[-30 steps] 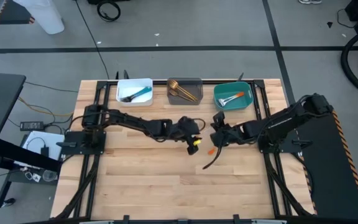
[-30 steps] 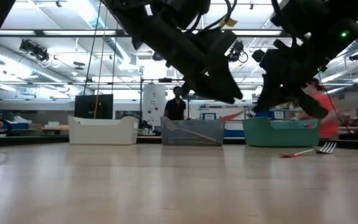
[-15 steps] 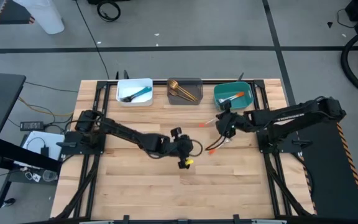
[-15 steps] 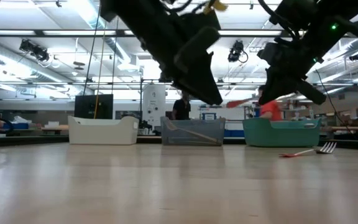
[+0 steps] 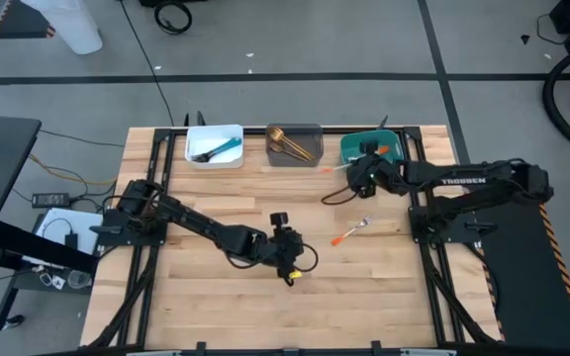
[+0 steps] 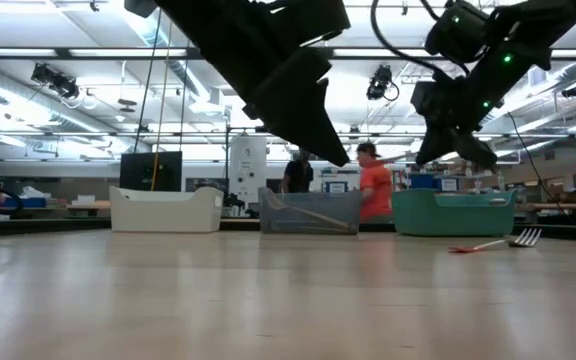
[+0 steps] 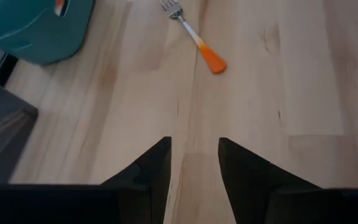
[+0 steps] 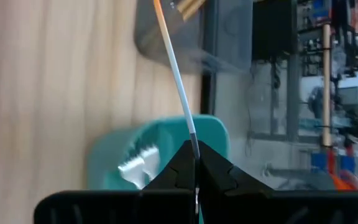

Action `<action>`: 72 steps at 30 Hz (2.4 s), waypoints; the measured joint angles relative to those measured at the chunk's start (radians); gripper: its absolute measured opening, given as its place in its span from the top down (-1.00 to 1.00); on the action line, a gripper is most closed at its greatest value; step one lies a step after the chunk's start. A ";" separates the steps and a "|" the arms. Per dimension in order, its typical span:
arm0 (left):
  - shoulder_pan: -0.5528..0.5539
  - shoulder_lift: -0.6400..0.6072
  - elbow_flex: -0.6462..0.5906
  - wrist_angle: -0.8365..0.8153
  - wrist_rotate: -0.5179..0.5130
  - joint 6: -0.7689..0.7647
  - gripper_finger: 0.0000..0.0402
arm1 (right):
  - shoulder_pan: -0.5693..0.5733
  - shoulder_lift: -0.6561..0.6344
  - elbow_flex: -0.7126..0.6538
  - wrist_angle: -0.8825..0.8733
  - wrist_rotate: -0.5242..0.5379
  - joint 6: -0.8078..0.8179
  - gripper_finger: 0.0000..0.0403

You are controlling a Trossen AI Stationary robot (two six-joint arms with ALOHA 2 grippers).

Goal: Sort silverware by color (type)
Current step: Put the right orange fork into the green bin

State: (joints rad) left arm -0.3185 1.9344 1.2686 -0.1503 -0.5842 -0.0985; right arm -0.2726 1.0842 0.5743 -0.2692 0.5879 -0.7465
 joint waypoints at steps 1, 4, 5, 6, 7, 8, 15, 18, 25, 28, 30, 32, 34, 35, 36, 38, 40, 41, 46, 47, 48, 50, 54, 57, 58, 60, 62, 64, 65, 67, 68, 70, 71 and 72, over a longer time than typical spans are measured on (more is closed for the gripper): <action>0.000 0.000 0.000 0.001 0.000 0.017 0.30 | -0.014 0.002 0.000 0.004 0.008 -0.021 0.96; 0.003 0.000 0.000 0.002 0.013 0.073 0.30 | -0.051 0.003 0.000 0.007 0.071 -0.081 0.96; 0.004 0.000 0.000 0.003 0.025 0.094 0.30 | -0.060 0.003 0.000 0.008 0.090 -0.090 0.96; 0.006 0.000 0.000 0.006 0.038 0.115 0.30 | -0.069 0.003 0.000 0.006 0.100 -0.091 0.96; 0.009 0.000 0.000 0.011 0.055 0.133 0.30 | -0.078 0.003 0.000 0.004 0.101 -0.090 0.96; 0.015 0.001 0.000 0.014 0.076 0.140 0.30 | -0.087 0.003 0.000 0.003 0.098 -0.083 0.96; 0.080 0.010 0.000 0.020 0.118 0.248 0.30 | -0.099 0.006 0.000 0.001 -0.031 0.010 0.96; 0.132 0.002 0.000 0.026 0.118 0.295 0.30 | -0.064 0.006 0.000 0.004 -0.075 0.037 0.96; 0.232 0.000 0.000 0.171 0.107 0.420 0.30 | 0.027 -0.001 0.000 0.005 -0.086 0.080 0.96; 0.249 -0.013 0.000 0.184 0.069 0.478 0.30 | 0.071 -0.009 0.001 0.004 -0.086 0.127 0.96; 0.260 -0.027 0.000 0.198 0.068 0.501 0.30 | 0.105 -0.014 0.001 0.004 -0.088 0.164 0.96; 0.270 -0.034 0.000 0.207 0.065 0.505 0.30 | 0.138 -0.015 0.001 0.007 -0.089 0.193 0.96; 0.277 -0.043 0.000 0.203 0.065 0.507 0.30 | 0.166 -0.015 0.001 0.003 -0.092 0.214 0.96; 0.279 -0.048 -0.001 0.201 0.065 0.507 0.30 | 0.177 -0.014 0.001 0.004 -0.092 0.223 0.96; 0.279 -0.052 0.000 0.212 0.065 0.507 0.30 | 0.187 -0.012 0.001 0.006 -0.092 0.234 0.96; 0.279 -0.065 0.000 0.204 0.065 0.512 0.30 | 0.202 -0.010 0.001 0.006 -0.089 0.254 0.96; 0.279 -0.068 0.000 0.214 0.065 0.515 0.30 | 0.215 -0.007 0.001 0.018 -0.088 0.271 0.96; 0.279 -0.072 0.000 0.205 0.066 0.515 0.30 | 0.220 -0.007 0.001 0.018 -0.087 0.273 0.96; 0.279 -0.077 0.000 0.198 0.099 0.503 0.30 | 0.241 -0.007 0.001 0.062 -0.086 0.270 0.96; 0.278 -0.076 0.000 0.197 0.100 0.503 0.30 | 0.243 -0.007 0.001 0.070 -0.086 0.268 0.96; 0.278 -0.077 0.000 0.199 0.100 0.503 0.30 | 0.245 -0.007 0.001 0.074 -0.086 0.268 0.96; 0.278 -0.076 0.000 0.200 0.100 0.497 0.30 | 0.245 -0.007 0.001 0.074 -0.085 0.268 0.96; 0.278 -0.076 0.000 0.200 0.100 0.476 0.37 | 0.245 -0.007 0.001 0.074 -0.085 0.266 0.96; 0.278 -0.076 0.000 0.200 0.100 0.476 0.49 | 0.245 -0.007 0.001 0.074 -0.085 0.268 0.96; 0.278 -0.076 0.000 0.200 0.100 0.476 0.53 | 0.245 -0.007 0.001 0.074 -0.085 0.268 0.96; 0.278 -0.076 0.000 0.199 0.100 0.474 0.62 | 0.245 -0.007 0.001 0.074 -0.085 0.269 0.96; 0.278 -0.076 0.000 0.200 0.100 0.473 0.72 | 0.245 -0.007 0.001 0.077 -0.088 0.273 0.96; 0.280 -0.076 0.000 0.199 0.099 0.481 0.81 | 0.245 -0.007 0.001 0.079 -0.091 0.272 0.96; 0.282 -0.076 0.000 0.200 0.100 0.495 0.86 | 0.245 -0.007 0.001 0.081 -0.091 0.272 0.96; 0.284 -0.076 0.000 0.202 0.102 0.511 0.93 | 0.244 -0.007 0.000 0.088 -0.091 0.272 0.96; 0.286 -0.076 0.000 0.201 0.101 0.519 0.94 | 0.244 -0.007 0.000 0.091 -0.091 0.274 0.95; 0.287 -0.076 0.000 0.203 0.099 0.520 0.94 | 0.244 -0.007 -0.002 0.098 -0.088 0.296 0.94; 0.288 -0.076 0.000 0.204 0.101 0.521 0.94 | 0.244 -0.007 -0.002 0.100 -0.088 0.304 0.91; 0.289 -0.076 0.000 0.205 0.103 0.522 0.94 | 0.246 -0.007 -0.002 0.106 -0.088 0.312 0.87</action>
State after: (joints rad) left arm -0.0290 1.8580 1.2690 0.0543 -0.4813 0.4236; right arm -0.0264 1.0775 0.5724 -0.1632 0.4995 -0.4348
